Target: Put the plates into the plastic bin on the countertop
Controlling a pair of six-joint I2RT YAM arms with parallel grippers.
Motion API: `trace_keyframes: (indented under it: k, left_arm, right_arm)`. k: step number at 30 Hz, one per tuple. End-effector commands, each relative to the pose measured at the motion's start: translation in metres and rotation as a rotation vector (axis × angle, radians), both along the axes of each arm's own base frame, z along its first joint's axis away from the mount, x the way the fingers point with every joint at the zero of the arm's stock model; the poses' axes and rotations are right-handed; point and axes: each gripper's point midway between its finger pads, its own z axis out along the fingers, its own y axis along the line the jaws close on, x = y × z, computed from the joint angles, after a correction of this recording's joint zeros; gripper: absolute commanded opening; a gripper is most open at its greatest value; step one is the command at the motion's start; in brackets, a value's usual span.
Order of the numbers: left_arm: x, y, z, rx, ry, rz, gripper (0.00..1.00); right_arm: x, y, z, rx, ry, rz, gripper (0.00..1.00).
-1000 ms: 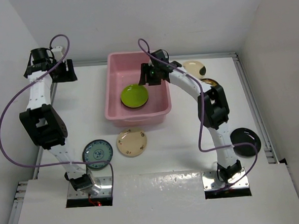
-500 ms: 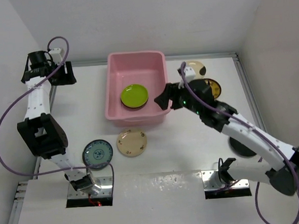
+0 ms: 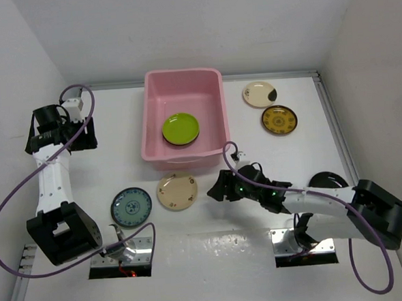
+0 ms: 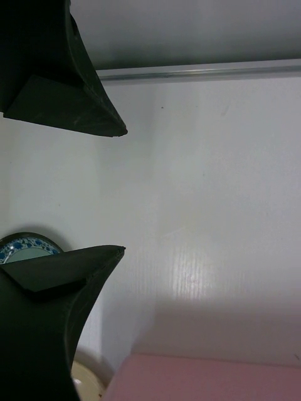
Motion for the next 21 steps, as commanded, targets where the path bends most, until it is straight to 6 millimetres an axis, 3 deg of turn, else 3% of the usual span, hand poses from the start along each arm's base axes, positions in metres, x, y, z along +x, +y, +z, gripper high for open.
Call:
trace_keyframes:
  k: [1, 5, 7, 8, 14, 21]
  left_arm:
    - [-0.009, 0.01, 0.001, 0.057, -0.01, 0.021, 0.72]
    - [-0.013, 0.01, -0.001, 0.068, -0.003, 0.021, 0.72]
    - [-0.014, 0.013, -0.001, 0.068, -0.003, 0.03, 0.72]
    - [-0.013, 0.013, -0.004, 0.065, 0.006, 0.03, 0.72]
    - [-0.007, 0.012, -0.004, 0.058, -0.001, 0.009, 0.72]
    - [-0.003, 0.016, 0.007, 0.094, -0.023, -0.014, 0.72]
  right_arm:
    - [0.016, 0.031, 0.04, 0.22, -0.087, -0.059, 0.63]
    - [0.008, 0.032, 0.005, 0.21, 0.007, -0.092, 0.58]
    - [0.009, 0.037, 0.001, 0.236, 0.022, -0.1, 0.55]
    - [0.009, 0.038, -0.013, 0.216, 0.043, -0.099, 0.53]
    - [0.012, 0.06, -0.024, 0.242, 0.063, -0.081, 0.51]
    - [0.019, 0.064, -0.054, 0.17, 0.113, -0.173, 0.4]
